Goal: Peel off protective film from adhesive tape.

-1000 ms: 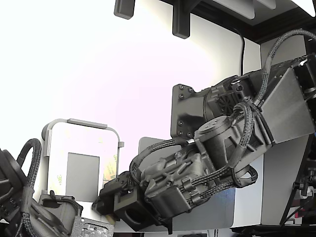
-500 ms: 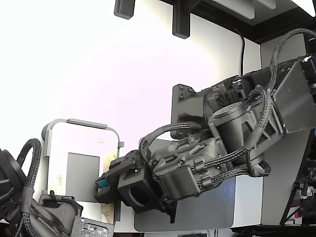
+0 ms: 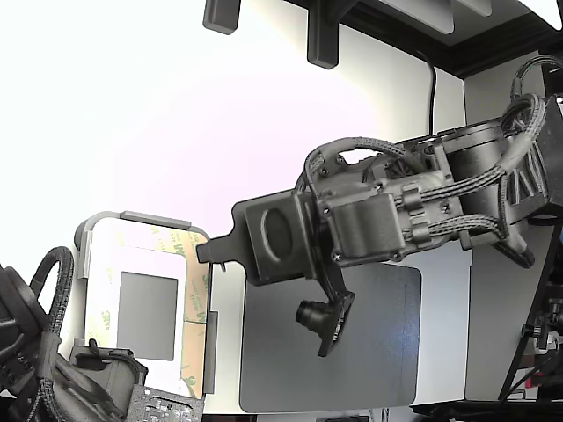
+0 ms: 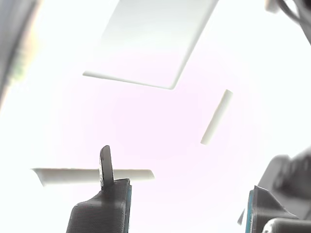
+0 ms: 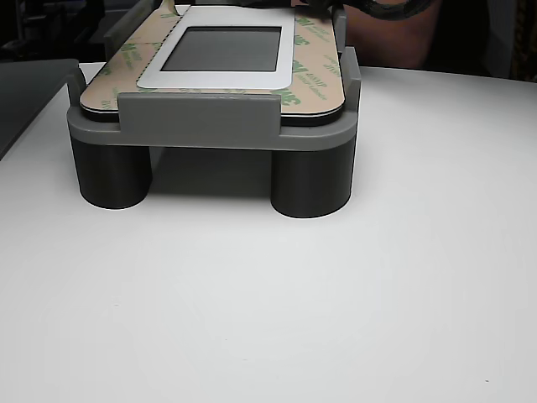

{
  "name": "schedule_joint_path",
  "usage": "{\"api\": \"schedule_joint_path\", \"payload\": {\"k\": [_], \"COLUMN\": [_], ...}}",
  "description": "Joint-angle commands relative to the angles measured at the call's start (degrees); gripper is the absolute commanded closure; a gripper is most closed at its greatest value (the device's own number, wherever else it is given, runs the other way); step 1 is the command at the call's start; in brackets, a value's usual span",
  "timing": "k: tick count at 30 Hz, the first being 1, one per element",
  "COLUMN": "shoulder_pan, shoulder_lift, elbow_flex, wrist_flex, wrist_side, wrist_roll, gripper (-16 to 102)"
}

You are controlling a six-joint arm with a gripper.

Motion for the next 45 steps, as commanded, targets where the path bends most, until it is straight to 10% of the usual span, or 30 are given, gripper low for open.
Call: {"api": "schedule_joint_path", "payload": {"k": [1,16,35,45], "shoulder_pan": [-2.5,-18.1,-32.9,-32.9], "shoulder_lift": [2.5,28.7,51.9,51.9], "elbow_flex": [-3.3,17.7,38.0,38.0], "wrist_flex": [-1.4,-7.1,-7.1,-7.1], "wrist_side": [1.0,-0.2,-14.0,-12.6], "wrist_roll": [29.0,84.9,86.3,87.3], "gripper": [-11,-14,-14,-14]}}
